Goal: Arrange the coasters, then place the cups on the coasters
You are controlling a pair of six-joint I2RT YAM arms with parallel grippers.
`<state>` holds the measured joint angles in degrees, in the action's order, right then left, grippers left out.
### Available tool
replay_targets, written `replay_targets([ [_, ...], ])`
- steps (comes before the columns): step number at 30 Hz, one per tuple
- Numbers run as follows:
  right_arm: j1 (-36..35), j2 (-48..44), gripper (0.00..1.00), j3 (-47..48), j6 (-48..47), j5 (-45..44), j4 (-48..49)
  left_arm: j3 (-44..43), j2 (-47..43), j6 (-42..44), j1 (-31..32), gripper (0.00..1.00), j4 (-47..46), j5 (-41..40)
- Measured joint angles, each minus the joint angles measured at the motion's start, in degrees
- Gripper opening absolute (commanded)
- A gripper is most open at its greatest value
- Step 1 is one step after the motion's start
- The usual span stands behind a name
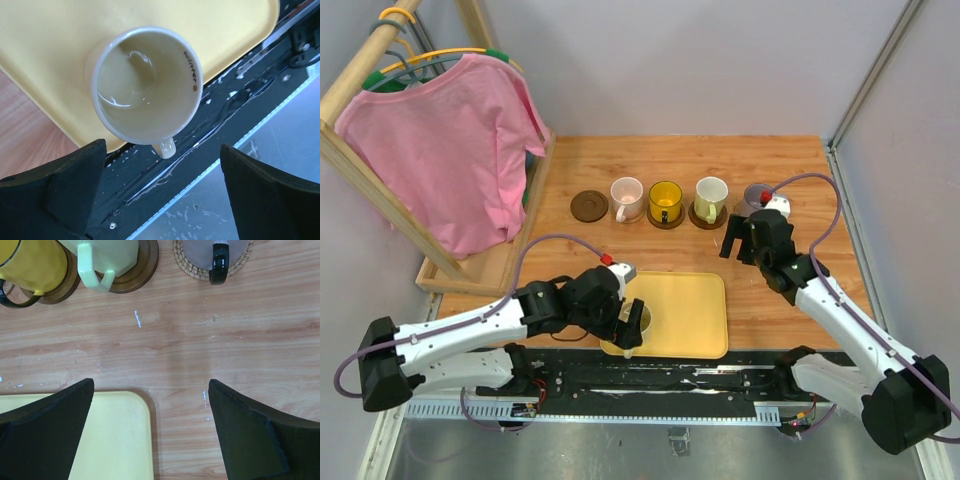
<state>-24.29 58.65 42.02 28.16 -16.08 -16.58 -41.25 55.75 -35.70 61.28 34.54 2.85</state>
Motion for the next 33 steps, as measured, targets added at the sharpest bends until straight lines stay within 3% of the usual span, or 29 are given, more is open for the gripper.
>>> replay_targets([
  [13, 0.00, -2.03, 0.98, -1.49, 0.00, 0.11, 0.44, 1.53, 9.03, -4.04, 4.92, 1.00, 0.26, -8.59],
  [15, -0.02, -2.03, 0.98, -1.92, 0.02, 0.26, 0.46, 1.79, 9.46, -4.46, 4.94, 0.91, 0.31, -9.64],
  [18, 0.00, -2.01, 0.98, -2.34, 0.02, 0.63, 0.52, 1.86, 9.44, -5.44, 5.05, 0.56, 0.33, -10.95],
  [20, 0.00, -1.97, 0.98, -2.36, 0.02, 0.70, 0.63, 1.92, 9.35, -6.14, 5.25, 0.44, 0.33, -12.07],
  [33, 0.00, 0.50, 0.98, -2.38, 0.11, 3.10, 1.81, 3.39, 8.17, -6.99, 5.25, 0.52, 1.95, -17.31],
])
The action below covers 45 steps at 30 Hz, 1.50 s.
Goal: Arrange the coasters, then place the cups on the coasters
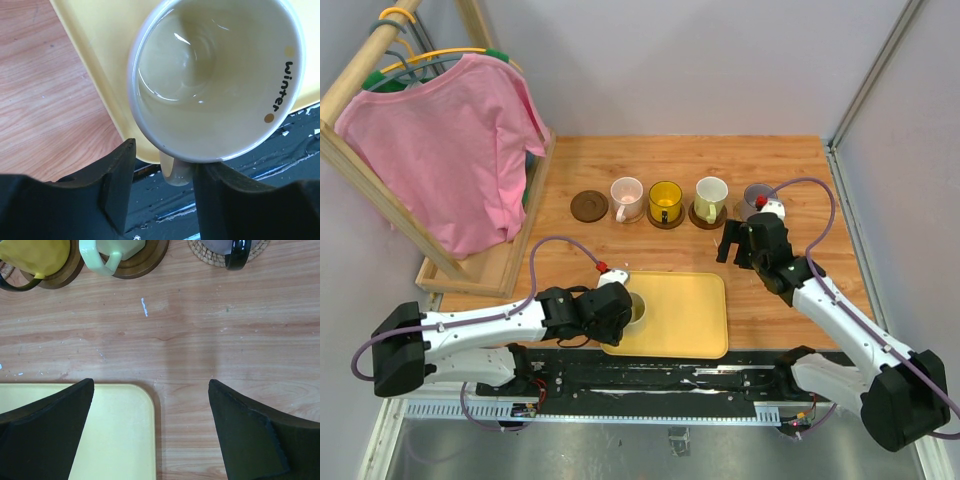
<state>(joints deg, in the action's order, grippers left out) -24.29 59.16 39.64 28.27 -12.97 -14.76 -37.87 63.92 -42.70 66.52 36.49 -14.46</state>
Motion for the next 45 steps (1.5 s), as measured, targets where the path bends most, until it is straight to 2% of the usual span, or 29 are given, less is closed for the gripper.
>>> replay_targets([
  [5, 0.00, 0.11, 0.98, 0.00, 0.00, 0.50, 0.11, 0.00, 0.70, 0.26, 0.00, 0.50, -0.55, -0.44],
  [9, 0.00, 0.11, 0.98, 0.00, 0.00, 0.83, 0.24, 0.13, 1.31, 0.74, 0.00, 0.35, -1.77, -0.50],
  [13, 0.00, 0.11, 0.98, 0.00, 0.00, 0.98, 0.37, 0.63, 1.33, 1.40, 0.00, 0.25, -3.23, -0.74],
  [16, 0.00, 0.11, 0.98, 0.00, 0.00, 1.01, 0.39, 0.87, 1.33, 1.88, 0.07, 0.11, -4.70, -0.92],
  [19, 0.00, 0.11, 0.98, 0.00, 0.00, 1.01, 0.39, 1.01, 1.33, 2.16, 0.04, 0.06, -5.11, -1.49],
  [32, 0.00, -0.07, 0.98, 0.00, -0.04, 0.92, 0.44, 1.07, 0.52, 4.26, 0.04, 0.05, -5.64, -6.34],
  [45, 0.00, -1.01, 0.98, -0.37, -0.22, -0.28, 0.85, -5.86, 0.61, 7.19, -0.26, 0.07, -4.59, -15.69],
])
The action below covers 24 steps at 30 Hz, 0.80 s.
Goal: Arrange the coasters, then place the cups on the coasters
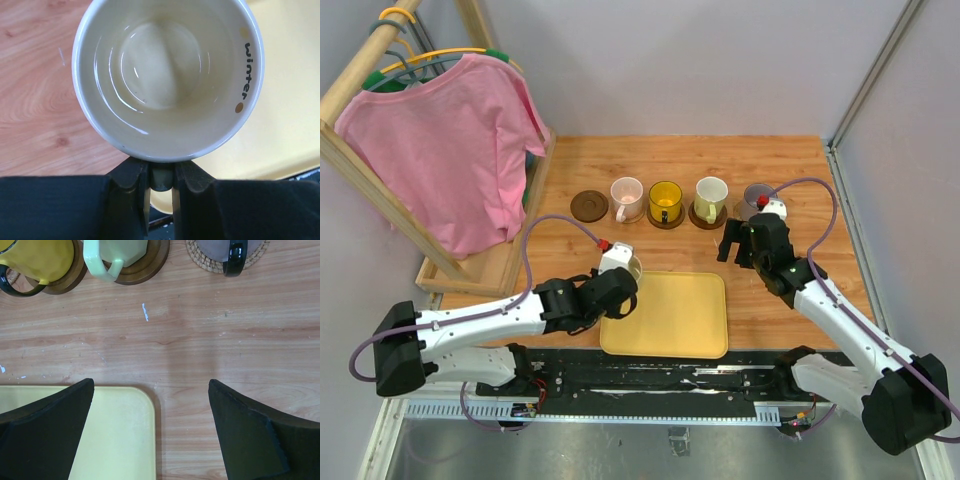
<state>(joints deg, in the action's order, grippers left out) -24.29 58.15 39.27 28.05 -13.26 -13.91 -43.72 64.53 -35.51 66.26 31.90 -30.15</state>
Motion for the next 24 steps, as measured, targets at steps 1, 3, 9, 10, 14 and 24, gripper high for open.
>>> replay_targets([
  [1, 0.00, 0.00, 0.98, -0.02, -0.13, -0.07, 0.02, -0.46, 0.13, 0.33, -0.44, 0.08, 0.13, -0.44],
  [3, 0.00, 0.02, 0.98, -0.02, -0.35, -0.09, 0.13, -0.74, 0.24, 0.90, -2.03, 0.08, -0.04, -0.94],
  [9, 0.00, 0.02, 0.98, -0.04, -1.11, -0.28, 0.55, -0.61, 0.24, 5.77, -14.05, 0.11, -1.64, 0.02],
  [10, 0.00, 0.00, 0.98, -0.04, -1.20, -0.33, 0.59, -0.61, 0.24, 6.54, -15.61, 0.11, -2.19, 0.22],
  [14, 0.02, -0.04, 0.98, -0.04, -1.53, -0.85, 0.61, -0.63, 0.85, 10.45, -23.71, 0.11, -6.05, 1.57],
  [24, 1.92, -1.31, 0.98, -0.04, -2.14, -2.56, 0.59, -4.39, 10.49, 18.84, -38.49, 0.10, -15.45, 7.45],
])
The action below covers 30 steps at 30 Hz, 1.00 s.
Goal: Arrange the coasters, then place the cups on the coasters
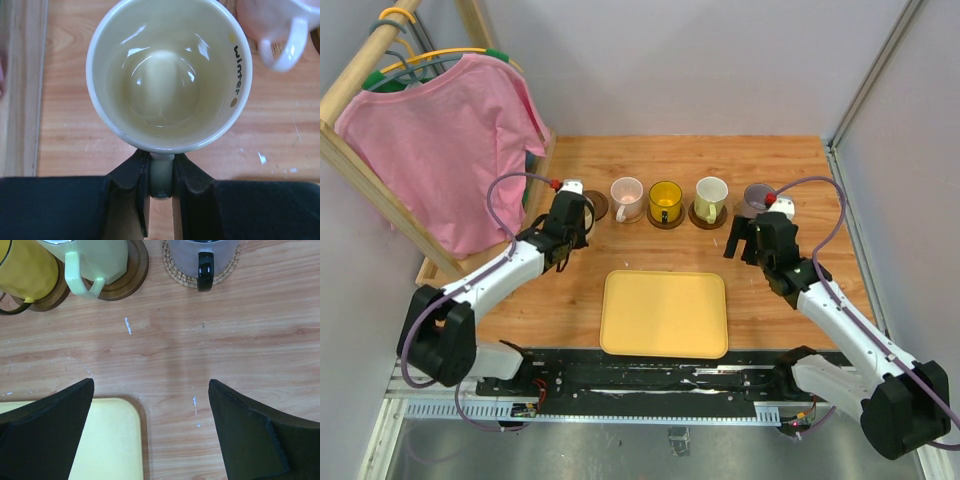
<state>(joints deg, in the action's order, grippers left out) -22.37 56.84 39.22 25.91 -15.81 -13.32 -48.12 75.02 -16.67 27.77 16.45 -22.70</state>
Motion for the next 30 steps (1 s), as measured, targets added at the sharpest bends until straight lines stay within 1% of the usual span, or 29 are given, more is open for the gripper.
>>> replay_targets([
  [6, 0.39, 0.13, 0.98, 0.11, -0.24, -0.33, -0.02, -3.32, 6.67, 4.24, -5.33, 0.10, -7.02, 3.34],
  [15, 0.42, 0.37, 0.99, 0.48, -0.48, -0.33, 0.02, -6.82, 16.26, 7.61, -8.74, 0.10, -16.94, 7.02],
  [21, 0.87, 0.42, 0.99, 0.68, -0.52, -0.31, 0.04, -8.15, 20.68, 7.89, -10.45, 0.10, -19.80, 8.96],
  [30, 0.87, 1.62, 0.99, 0.70, -0.52, -0.28, 0.22, -9.01, 23.71, 7.87, -11.15, 0.10, -23.50, 10.95],
])
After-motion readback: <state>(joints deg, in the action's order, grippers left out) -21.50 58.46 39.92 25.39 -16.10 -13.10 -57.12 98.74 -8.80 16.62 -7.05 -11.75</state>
